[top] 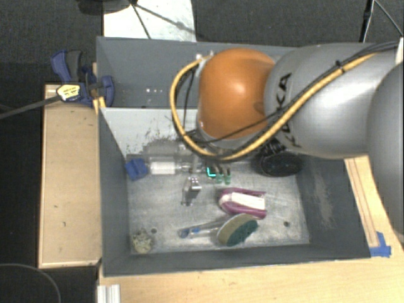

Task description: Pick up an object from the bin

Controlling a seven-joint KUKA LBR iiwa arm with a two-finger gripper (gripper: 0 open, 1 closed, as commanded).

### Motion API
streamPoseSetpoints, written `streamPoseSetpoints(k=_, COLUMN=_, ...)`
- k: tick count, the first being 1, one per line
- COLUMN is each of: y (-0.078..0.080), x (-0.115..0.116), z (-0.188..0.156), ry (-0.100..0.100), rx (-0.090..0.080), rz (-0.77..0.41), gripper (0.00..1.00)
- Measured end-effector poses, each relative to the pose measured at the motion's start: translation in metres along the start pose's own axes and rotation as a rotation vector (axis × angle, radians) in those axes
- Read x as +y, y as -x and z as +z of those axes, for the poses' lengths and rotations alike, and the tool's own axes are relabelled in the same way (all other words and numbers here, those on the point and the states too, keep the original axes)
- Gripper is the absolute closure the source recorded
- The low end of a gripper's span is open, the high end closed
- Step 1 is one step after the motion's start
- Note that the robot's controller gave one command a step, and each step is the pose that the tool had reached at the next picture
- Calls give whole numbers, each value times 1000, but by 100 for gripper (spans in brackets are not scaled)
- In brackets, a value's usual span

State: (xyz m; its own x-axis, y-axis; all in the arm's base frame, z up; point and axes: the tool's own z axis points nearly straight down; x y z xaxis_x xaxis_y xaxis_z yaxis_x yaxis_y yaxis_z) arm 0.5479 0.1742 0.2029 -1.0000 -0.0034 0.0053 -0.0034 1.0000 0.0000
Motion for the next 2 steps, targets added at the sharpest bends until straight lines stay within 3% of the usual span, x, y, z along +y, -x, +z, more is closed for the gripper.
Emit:
streamPoseSetpoints(k=1, y=-3, x=72, z=-25, ry=4, rx=-11, rz=-149, gripper=0)
streamPoseSetpoints(k=2, y=43, x=-11, z=57, ry=-5, rx=-2, rz=-181, gripper=0)
